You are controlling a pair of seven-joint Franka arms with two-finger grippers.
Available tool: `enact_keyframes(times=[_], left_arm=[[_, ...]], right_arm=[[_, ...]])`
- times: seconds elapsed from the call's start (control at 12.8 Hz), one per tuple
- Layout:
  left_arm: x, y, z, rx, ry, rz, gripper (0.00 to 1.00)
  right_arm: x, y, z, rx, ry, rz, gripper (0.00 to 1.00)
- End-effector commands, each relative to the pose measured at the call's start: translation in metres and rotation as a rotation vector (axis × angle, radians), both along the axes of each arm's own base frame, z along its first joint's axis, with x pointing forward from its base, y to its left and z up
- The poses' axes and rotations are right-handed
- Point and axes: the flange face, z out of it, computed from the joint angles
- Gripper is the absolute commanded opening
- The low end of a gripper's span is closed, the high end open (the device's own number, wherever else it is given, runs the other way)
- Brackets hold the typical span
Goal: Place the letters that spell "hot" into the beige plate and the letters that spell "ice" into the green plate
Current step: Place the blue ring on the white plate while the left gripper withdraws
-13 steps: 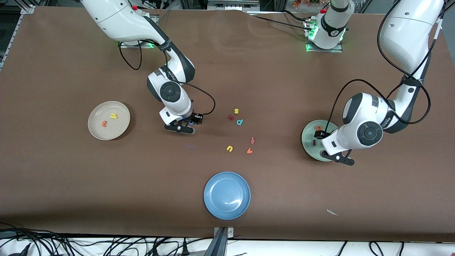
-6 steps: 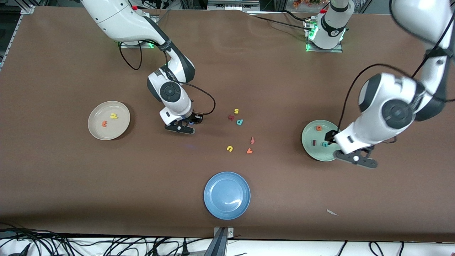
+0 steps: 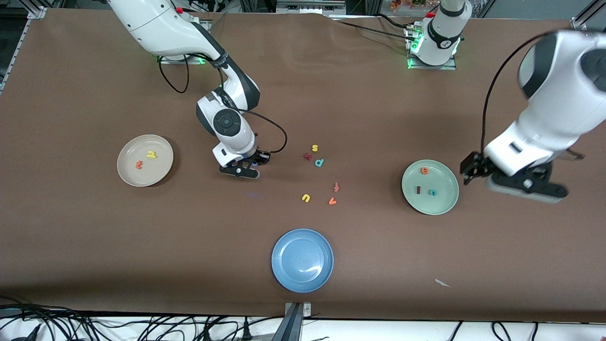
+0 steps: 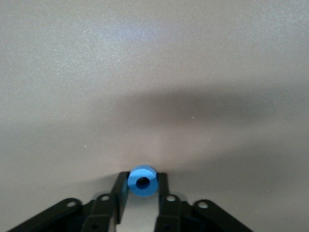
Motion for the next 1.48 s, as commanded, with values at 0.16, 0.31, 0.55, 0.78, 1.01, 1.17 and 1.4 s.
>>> enact_keyframes(times=[0.16,0.31,0.55,0.78,1.01,1.17,1.4], left_arm=[[-0.061,0.028,0.076,-0.036,-0.007,0.064,1.0],[-0.082,0.039,0.095,-0.042,-0.004,0.088,1.0],[-0.104,0.059,0.096,-0.034,0.038,0.104,1.0],[-0.1,0.065,0.092,-0.031,0.043,0.06,1.0],[-0.094,0.061,0.087,-0.031,0.058,0.052,1.0],[-0.088,0.064,0.078,-0.032,0.075,0.057,1.0],[-0.09,0.055,0.078,-0.031,0.09,0.052,1.0]], right_arm=[[0.003,0.0,0.005,-0.017,-0.002,0.014,0.15],[0.012,-0.002,0.018,-0.044,0.026,0.006,0.13],[0.043,-0.026,0.053,-0.082,0.089,0.033,0.13],[0.068,-0.087,0.089,-0.046,0.158,0.119,0.13],[0.081,-0.17,0.092,-0.098,0.256,0.189,0.14],[0.085,-0.232,0.085,-0.114,0.311,0.237,0.14],[0.08,-0.31,0.067,-0.101,0.368,0.328,0.14]])
